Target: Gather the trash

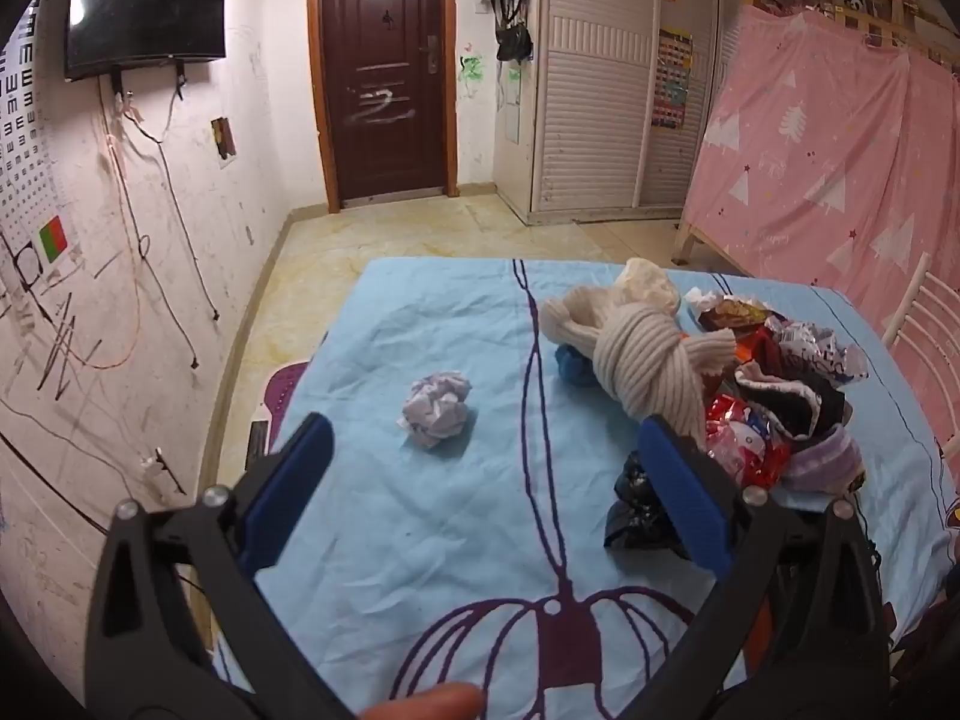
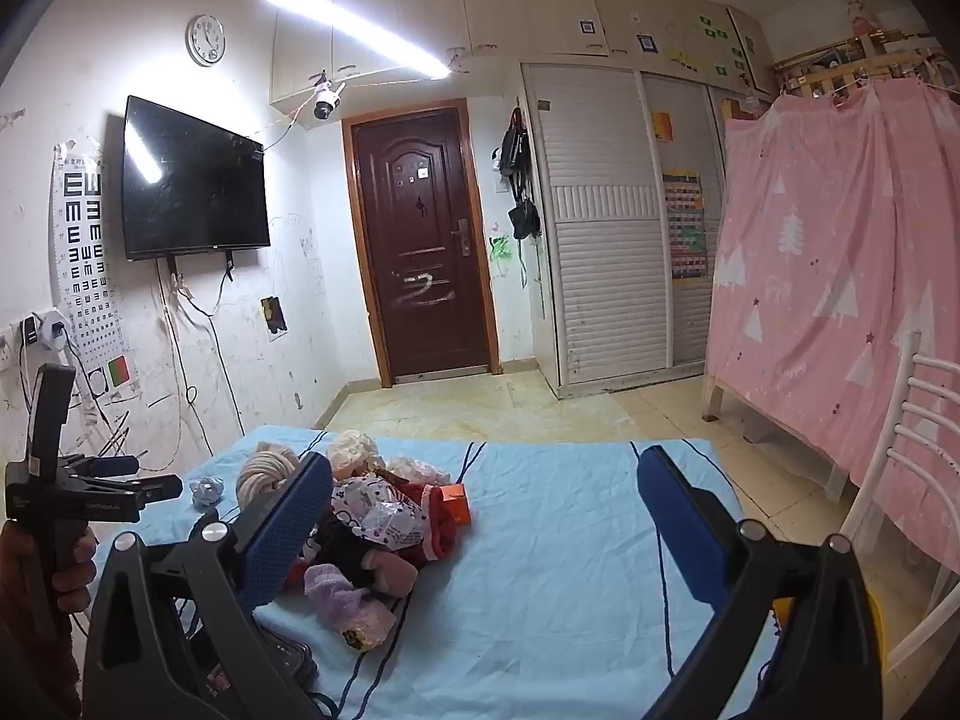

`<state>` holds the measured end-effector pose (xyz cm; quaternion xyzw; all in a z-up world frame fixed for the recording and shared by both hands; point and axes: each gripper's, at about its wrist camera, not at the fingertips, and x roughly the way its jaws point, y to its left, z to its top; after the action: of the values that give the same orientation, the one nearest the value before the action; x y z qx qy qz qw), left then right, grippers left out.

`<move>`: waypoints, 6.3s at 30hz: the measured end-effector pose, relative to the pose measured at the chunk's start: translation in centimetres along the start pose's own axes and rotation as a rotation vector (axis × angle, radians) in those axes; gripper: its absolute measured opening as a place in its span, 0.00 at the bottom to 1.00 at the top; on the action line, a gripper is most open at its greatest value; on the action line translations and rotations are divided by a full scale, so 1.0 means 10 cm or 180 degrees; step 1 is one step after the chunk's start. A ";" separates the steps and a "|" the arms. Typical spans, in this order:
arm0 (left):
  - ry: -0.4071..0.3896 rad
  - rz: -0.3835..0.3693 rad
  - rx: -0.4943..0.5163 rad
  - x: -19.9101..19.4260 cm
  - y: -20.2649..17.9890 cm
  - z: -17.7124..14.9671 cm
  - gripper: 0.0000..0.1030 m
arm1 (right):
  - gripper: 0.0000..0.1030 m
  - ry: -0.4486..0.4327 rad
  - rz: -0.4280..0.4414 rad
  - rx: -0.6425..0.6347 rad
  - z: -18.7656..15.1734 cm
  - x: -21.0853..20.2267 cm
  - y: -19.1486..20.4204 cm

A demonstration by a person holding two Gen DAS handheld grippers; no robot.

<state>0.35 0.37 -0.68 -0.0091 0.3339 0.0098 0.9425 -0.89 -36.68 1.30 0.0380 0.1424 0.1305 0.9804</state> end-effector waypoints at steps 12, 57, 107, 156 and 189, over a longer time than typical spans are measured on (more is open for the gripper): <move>0.0008 0.0005 -0.0001 -0.01 0.00 -0.02 0.94 | 0.92 0.0028 -0.0017 -0.0014 0.03 -0.03 0.01; 0.0443 0.0225 -0.0088 0.48 0.27 0.34 0.92 | 0.92 0.0186 0.0166 -0.0169 0.09 0.36 0.10; 0.0590 -0.0469 0.0113 0.01 -0.41 0.63 0.29 | 0.14 0.0986 0.0929 0.0312 0.12 0.73 -0.20; 0.1262 -0.1517 0.1921 0.27 -4.99 0.50 0.58 | 0.48 0.0905 -0.0501 0.1837 -0.96 -0.27 -3.00; 0.0745 -0.0570 0.0985 0.14 -1.99 1.36 0.58 | 0.57 0.0880 0.0062 0.1106 -0.26 0.11 -1.61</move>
<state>10.53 -19.14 9.24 0.1050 0.4364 -0.1265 0.8846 3.32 -51.82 -3.28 0.1895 0.2954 0.1174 0.9290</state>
